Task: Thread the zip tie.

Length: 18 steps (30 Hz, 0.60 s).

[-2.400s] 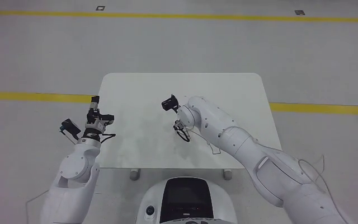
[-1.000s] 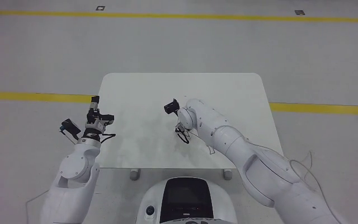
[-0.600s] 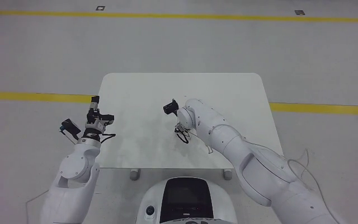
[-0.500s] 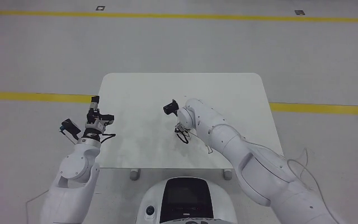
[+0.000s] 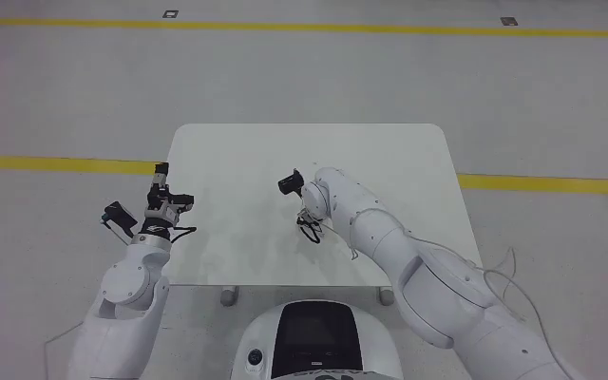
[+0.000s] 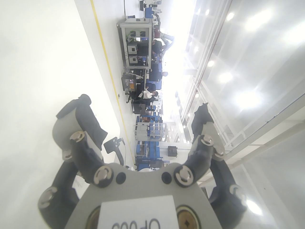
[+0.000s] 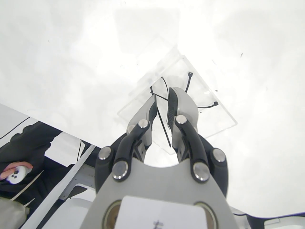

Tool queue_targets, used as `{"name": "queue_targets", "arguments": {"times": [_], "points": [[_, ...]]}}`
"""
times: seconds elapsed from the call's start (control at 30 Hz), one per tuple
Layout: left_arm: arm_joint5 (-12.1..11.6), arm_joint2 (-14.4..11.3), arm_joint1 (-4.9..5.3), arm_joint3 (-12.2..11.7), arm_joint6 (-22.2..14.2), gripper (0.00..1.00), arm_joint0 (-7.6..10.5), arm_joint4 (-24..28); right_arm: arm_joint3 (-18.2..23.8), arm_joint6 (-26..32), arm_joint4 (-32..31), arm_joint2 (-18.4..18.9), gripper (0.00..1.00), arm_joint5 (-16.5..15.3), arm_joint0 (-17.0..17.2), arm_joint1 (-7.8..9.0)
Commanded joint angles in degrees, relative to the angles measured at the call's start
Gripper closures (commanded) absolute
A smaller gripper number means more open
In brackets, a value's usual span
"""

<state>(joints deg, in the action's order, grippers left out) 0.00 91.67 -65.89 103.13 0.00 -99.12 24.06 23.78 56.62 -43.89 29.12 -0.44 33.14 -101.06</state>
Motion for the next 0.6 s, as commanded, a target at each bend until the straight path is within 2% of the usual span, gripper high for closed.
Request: {"name": "queue_targets", "arguments": {"times": [0.0,0.23,0.57], "points": [[0.0,0.0,0.0,0.0,0.0,0.0,0.0,0.0,-0.6,-0.2,-0.3,-0.1,0.88,0.3,-0.2,-0.31],[0.0,0.0,0.0,0.0,0.0,0.0,0.0,0.0,-2.5,-1.1,-1.7,-0.7,0.84,1.1,-0.5,-1.69],[0.0,0.0,0.0,0.0,0.0,0.0,0.0,0.0,-5.6,-0.9,-2.2,-0.9,0.84,-0.4,-1.3,-3.38]]}}
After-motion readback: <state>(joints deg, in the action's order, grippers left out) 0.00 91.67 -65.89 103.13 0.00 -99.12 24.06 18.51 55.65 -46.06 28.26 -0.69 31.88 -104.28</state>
